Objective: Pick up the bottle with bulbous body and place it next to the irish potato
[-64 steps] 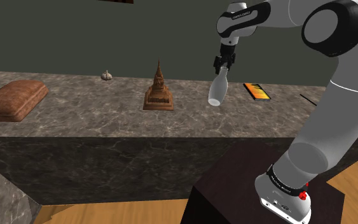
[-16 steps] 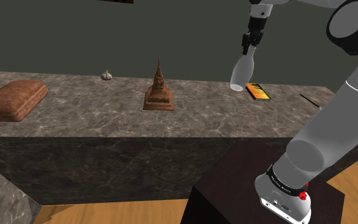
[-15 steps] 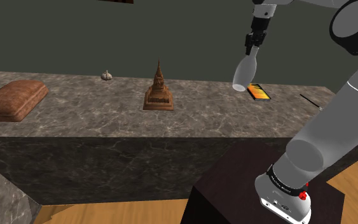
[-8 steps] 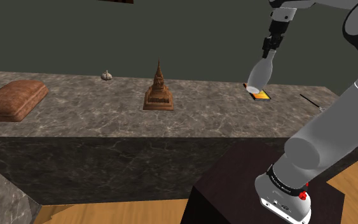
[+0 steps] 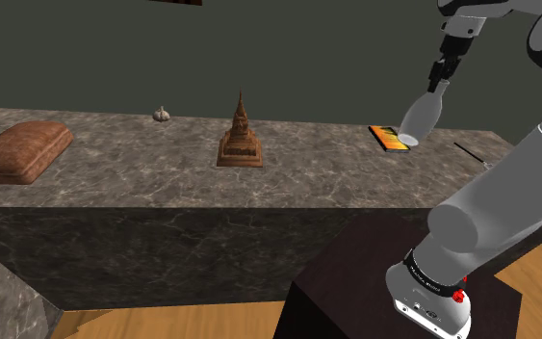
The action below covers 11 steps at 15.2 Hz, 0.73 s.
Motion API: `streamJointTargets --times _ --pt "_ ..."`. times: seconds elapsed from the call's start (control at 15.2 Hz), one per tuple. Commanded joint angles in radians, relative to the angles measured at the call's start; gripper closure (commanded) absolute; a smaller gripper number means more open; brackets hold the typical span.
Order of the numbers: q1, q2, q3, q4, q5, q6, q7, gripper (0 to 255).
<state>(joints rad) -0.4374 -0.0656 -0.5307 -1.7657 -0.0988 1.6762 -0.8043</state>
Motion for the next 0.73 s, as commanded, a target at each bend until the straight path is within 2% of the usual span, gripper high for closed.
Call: streamJointTargets --times 0.0,0.33,0.66 --pt "-0.024 0.018 -0.03 0.024 0.006 -0.003 -0.057 255" --pt "-0.086 0.066 -0.099 0.07 0.029 0.0 -0.193 255" --pt "-0.163 0.15 -0.166 0.149 0.081 -0.004 -0.341 255"
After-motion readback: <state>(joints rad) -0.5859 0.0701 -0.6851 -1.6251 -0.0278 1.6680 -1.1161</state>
